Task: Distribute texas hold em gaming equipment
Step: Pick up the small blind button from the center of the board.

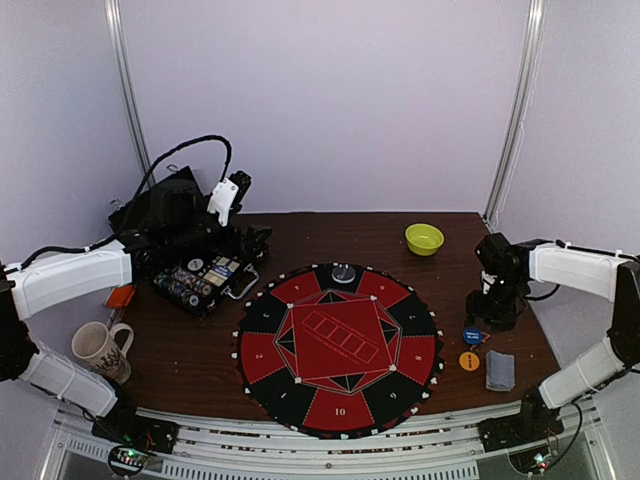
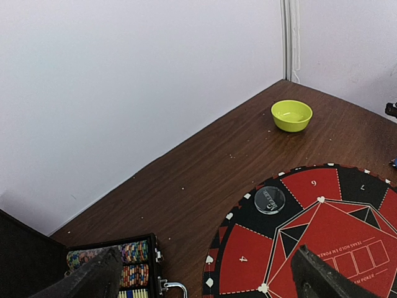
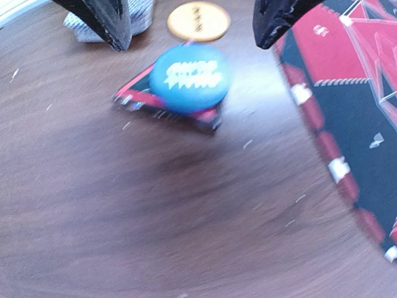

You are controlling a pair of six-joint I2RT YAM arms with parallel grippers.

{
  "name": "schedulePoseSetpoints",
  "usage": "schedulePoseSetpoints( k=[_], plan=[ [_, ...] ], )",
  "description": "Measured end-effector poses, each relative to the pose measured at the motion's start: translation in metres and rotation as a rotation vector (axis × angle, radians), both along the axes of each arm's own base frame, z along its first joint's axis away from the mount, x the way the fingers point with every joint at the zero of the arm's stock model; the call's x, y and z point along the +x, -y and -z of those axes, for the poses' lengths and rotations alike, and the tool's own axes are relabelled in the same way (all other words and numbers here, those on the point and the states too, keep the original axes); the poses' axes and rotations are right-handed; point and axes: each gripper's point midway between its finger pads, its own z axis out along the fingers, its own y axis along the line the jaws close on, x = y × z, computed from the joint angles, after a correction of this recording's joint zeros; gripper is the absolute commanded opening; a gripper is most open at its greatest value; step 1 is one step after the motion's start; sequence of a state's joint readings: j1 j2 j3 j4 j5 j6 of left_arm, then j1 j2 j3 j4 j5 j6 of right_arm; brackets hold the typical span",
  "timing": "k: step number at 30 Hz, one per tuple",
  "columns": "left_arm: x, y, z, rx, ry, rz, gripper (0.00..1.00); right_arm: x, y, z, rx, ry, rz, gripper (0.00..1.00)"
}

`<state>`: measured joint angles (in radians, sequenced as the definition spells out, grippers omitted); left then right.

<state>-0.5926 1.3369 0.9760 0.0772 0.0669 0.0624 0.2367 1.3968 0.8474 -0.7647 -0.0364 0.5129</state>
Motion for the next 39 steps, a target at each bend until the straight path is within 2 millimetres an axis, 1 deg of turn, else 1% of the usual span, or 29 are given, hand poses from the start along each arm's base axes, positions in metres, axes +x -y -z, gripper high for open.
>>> schedulePoseSetpoints(
  k=[2,5,7,10,13,17,22,34,39],
  plan=[
    [0.000,0.000,0.000,0.000,0.000,0.000,0.98,-0.005,-0.007,-0.007,0.008,0.010,-0.015,0.71],
    [0.000,0.000,0.000,0.000,0.000,0.000,0.98,-0.016,-0.015,-0.009,0.014,0.001,-0.028,0.73],
    [0.000,0.000,0.000,0.000,0.000,0.001,0.98,-0.026,-0.020,-0.005,0.020,-0.020,-0.032,0.75],
    [0.000,0.000,0.000,0.000,0.000,0.001,0.98,-0.041,-0.025,0.008,0.016,-0.070,-0.043,0.76],
    [0.000,0.000,0.000,0.000,0.000,0.001,0.98,-0.049,-0.030,0.018,0.007,-0.114,-0.061,0.74],
    [0.000,0.000,0.000,0.000,0.000,0.001,0.98,-0.054,-0.032,0.030,-0.003,-0.151,-0.067,0.72],
    [0.000,0.000,0.000,0.003,0.003,0.002,0.98,-0.062,-0.029,0.040,-0.008,-0.172,-0.064,0.71],
    [0.000,0.000,-0.001,0.006,0.006,0.003,0.98,-0.061,-0.032,0.042,0.009,-0.168,-0.062,0.56],
    [0.000,0.000,-0.001,0.006,0.006,0.003,0.98,-0.061,-0.032,0.042,0.009,-0.167,-0.063,0.53]
  ],
)
